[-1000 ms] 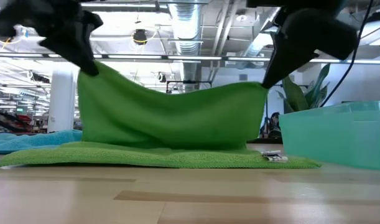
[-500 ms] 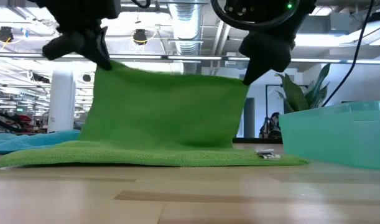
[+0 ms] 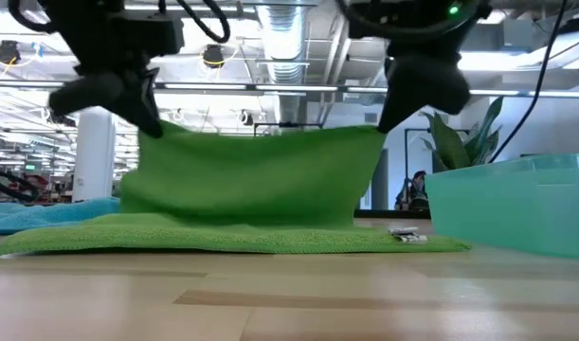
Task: Roll microfiber towels into tight, uniform cylinder then place into a basket
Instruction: Fold the green towel
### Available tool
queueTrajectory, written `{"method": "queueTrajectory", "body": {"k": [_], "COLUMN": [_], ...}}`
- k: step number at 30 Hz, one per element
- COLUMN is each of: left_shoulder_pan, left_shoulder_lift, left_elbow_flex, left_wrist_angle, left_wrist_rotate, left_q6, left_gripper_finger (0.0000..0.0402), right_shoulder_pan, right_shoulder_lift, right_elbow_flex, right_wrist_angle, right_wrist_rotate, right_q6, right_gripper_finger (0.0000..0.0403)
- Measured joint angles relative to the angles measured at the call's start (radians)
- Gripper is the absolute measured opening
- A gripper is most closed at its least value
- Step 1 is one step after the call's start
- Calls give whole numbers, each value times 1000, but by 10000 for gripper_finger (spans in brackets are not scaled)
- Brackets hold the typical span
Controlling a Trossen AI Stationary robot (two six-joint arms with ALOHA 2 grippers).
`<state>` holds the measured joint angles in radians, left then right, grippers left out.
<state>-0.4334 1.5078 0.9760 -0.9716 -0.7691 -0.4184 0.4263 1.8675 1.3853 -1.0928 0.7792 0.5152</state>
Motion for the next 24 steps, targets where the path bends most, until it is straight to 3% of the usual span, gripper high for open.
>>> {"method": "queueTrajectory", "body": {"k": [7,19,24], "left_shoulder_pan": [-97,-204,-205], "left_shoulder_lift": [0,0,0], "left_elbow_flex": [0,0,0], "left_wrist_angle": [50,149,202], "left_wrist_rotate": [130,172,303], "left_q6": [-141,-260,-259], "left_gripper_finger": [0,0,0], "right_shoulder_pan": [16,68,86], "right_shoulder_lift": [20,18,18], "right_elbow_flex": [-1,-2,-28], "right_wrist_angle": [29,77,78], "right_wrist_rotate": [1,-77,-91], "right_q6": [5,33,41], "right_gripper_finger": [2,1,1]}}
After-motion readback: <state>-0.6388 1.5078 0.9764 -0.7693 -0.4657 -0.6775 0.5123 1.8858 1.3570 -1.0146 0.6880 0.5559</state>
